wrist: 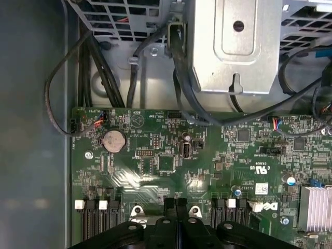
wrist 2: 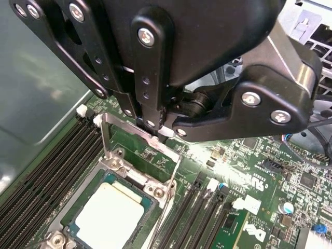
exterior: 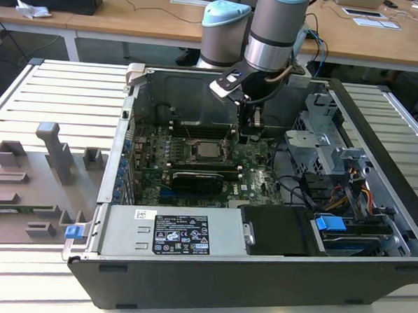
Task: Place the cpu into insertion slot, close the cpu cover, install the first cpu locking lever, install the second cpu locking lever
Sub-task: 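Close the cpu cover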
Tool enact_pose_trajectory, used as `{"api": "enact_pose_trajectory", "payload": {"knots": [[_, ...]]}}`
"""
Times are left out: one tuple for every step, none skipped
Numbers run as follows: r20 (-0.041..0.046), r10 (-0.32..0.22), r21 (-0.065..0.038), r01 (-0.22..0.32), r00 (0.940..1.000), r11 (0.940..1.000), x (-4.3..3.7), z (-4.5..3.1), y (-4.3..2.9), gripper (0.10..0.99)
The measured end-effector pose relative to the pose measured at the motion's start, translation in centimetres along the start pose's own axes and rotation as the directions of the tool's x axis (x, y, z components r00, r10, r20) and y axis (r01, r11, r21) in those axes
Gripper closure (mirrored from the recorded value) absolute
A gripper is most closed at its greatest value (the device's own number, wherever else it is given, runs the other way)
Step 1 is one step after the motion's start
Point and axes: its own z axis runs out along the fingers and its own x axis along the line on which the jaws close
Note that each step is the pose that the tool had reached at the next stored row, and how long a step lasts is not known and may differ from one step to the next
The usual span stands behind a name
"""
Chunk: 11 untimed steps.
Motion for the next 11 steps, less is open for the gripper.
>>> {"api": "enact_pose_trajectory", "payload": {"knots": [[0.0000, 0.000, 0.000, 0.000, 1.0000, 1.0000, 0.00, 0.00, -0.12, 0.980], [0.0000, 0.000, 0.000, 0.000, 1.0000, 1.0000, 0.01, 0.01, -0.24, 0.980], [0.0000, 0.000, 0.000, 0.000, 1.0000, 1.0000, 0.01, 0.02, -0.35, 0.980], [0.0001, 0.000, 0.000, 0.000, 1.0000, 1.0000, 0.02, 0.03, -0.57, 0.980], [0.0000, 0.000, 0.000, 0.000, 1.0000, 1.0000, 0.03, 0.05, -0.95, 0.980], [0.0000, 0.000, 0.000, 0.000, 1.0000, 1.0000, 0.03, 0.05, -1.14, 0.980], [0.0000, 0.000, 0.000, 0.000, 1.0000, 1.0000, 0.04, 0.06, -1.31, 0.980], [0.0000, 0.000, 0.000, 0.000, 1.0000, 1.0000, 0.04, 0.07, -1.41, 0.980], [0.0001, 0.000, 0.000, 0.000, 1.0000, 1.0000, 0.05, 0.08, -1.59, 0.980], [0.0001, 0.000, 0.000, 0.000, 1.0000, 1.0000, 0.05, 0.09, -1.83, 0.980], [0.0001, 0.000, 0.000, 0.000, 1.0000, 1.0000, 0.06, 0.10, -2.02, 0.980]]}}
